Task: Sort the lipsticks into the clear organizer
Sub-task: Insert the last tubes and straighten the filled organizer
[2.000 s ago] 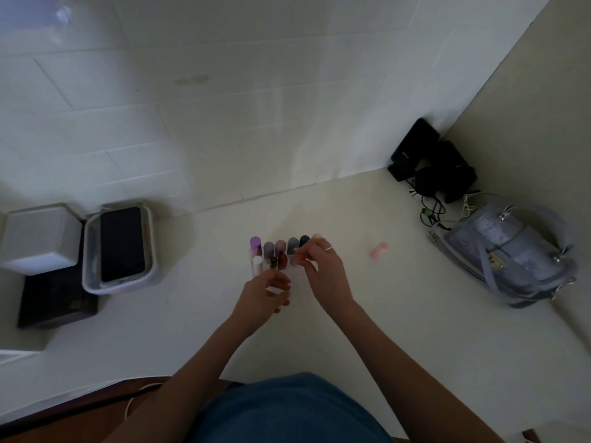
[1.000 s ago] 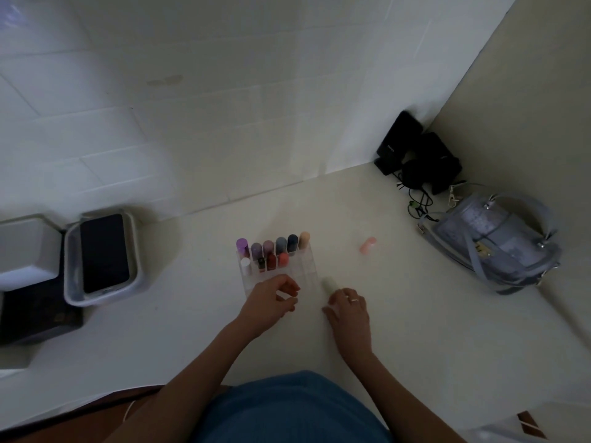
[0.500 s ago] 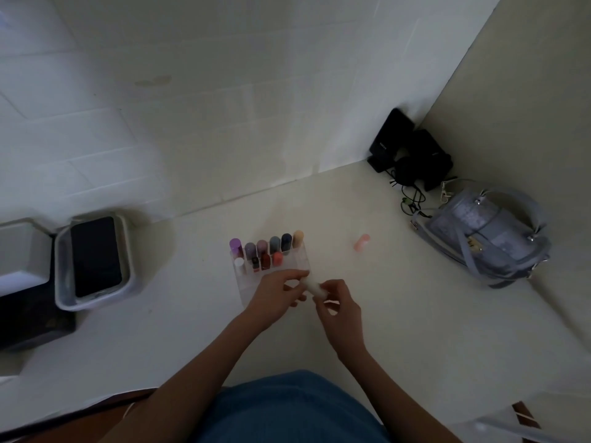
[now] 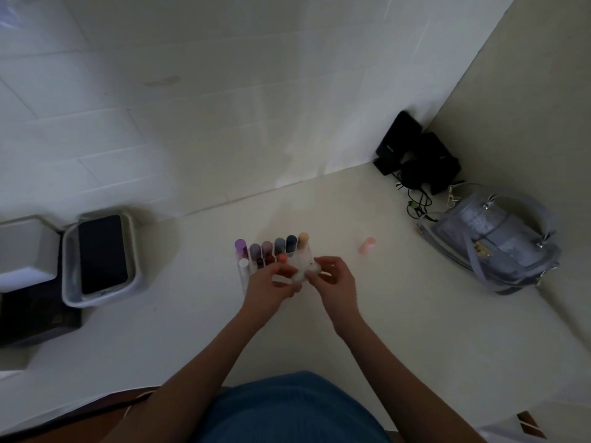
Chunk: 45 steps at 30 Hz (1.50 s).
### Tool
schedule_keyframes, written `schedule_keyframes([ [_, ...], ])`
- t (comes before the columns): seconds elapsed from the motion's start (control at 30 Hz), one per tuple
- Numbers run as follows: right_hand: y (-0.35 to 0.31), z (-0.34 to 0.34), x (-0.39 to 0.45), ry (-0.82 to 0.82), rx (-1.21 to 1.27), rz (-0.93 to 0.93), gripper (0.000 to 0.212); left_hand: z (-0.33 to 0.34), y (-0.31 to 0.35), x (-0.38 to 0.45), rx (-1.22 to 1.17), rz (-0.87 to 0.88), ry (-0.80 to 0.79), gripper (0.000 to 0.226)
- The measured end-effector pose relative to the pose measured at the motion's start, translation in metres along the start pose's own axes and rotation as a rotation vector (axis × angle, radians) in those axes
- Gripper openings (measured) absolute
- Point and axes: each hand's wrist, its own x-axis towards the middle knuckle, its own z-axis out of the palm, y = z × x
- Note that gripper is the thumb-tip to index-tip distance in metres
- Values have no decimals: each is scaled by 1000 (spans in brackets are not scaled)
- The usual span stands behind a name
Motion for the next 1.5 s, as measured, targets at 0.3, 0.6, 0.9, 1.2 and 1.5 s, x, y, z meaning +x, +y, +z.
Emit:
schedule_keyframes([
  [0.3,-13,29,25,-14,-431,-398,17,-7,-5,-2,-168,-111,47,20],
  [0.6,7,22,26,-185,-686,-462,27,-7,-7,-2,-33,-78,19,18],
  [0.9,5,-40,47,296,-678,-422,33,-2,-14,2,186,-42,-10,14],
  [1.2,27,-58,79,113,-947,-217,40,-5,-16,1,200,-82,-59,16],
  [1.5,9,-49,53,217,-427,-217,12,7,0,-3,82,-86,-82,12],
])
